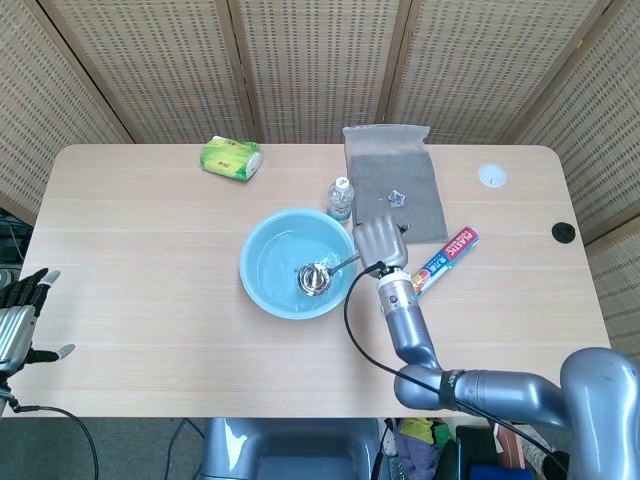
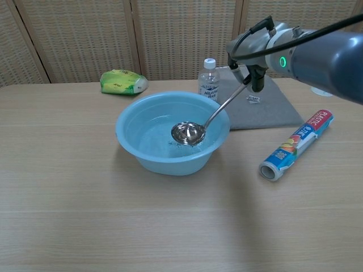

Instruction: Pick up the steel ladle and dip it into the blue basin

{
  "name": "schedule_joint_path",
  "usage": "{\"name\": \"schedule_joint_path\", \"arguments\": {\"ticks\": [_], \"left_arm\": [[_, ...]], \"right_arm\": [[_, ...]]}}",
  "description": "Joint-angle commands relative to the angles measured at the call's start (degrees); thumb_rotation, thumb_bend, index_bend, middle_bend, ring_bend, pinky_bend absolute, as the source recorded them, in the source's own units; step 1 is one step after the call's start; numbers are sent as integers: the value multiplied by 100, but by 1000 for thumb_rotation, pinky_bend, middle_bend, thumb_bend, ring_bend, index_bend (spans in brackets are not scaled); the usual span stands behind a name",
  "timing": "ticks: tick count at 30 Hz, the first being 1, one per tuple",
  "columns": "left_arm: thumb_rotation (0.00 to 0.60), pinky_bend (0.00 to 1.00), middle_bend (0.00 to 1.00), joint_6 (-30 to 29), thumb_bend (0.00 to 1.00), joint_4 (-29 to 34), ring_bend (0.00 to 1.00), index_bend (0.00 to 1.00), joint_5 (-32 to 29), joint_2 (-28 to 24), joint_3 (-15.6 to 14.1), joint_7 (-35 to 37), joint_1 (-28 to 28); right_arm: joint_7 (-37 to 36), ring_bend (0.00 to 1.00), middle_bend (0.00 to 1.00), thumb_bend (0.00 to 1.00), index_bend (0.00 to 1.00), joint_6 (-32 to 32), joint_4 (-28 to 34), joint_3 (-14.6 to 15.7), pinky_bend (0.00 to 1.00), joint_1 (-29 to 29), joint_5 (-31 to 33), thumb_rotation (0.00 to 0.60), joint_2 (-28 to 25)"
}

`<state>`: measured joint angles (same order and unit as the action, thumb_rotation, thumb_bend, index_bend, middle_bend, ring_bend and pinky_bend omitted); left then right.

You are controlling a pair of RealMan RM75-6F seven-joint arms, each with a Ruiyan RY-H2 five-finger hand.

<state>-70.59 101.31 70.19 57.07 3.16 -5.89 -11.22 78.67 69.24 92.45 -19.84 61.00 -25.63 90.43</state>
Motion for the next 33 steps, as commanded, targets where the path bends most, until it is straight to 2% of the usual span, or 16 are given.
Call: {"name": "schedule_joint_path", "arguments": {"ticks": [1, 14, 33], "left_arm": [[600, 0, 0, 8, 0, -4, 0, 0, -11, -2, 4, 10, -3], [600, 0, 0, 30, 0, -16, 0, 0, -38, -8, 9, 24, -14], [600, 0, 0, 129, 0, -64, 0, 0, -115, -26, 19, 77, -49]], "right_arm": [[-114, 948, 936, 737, 811, 35, 65, -104, 1000, 31, 127, 600, -53], [-117, 948, 936, 738, 811, 244, 155, -292, 1000, 366, 819, 600, -191], [381, 948, 936, 737, 811, 780, 265, -608, 1000, 996, 1856, 600, -316]]}}
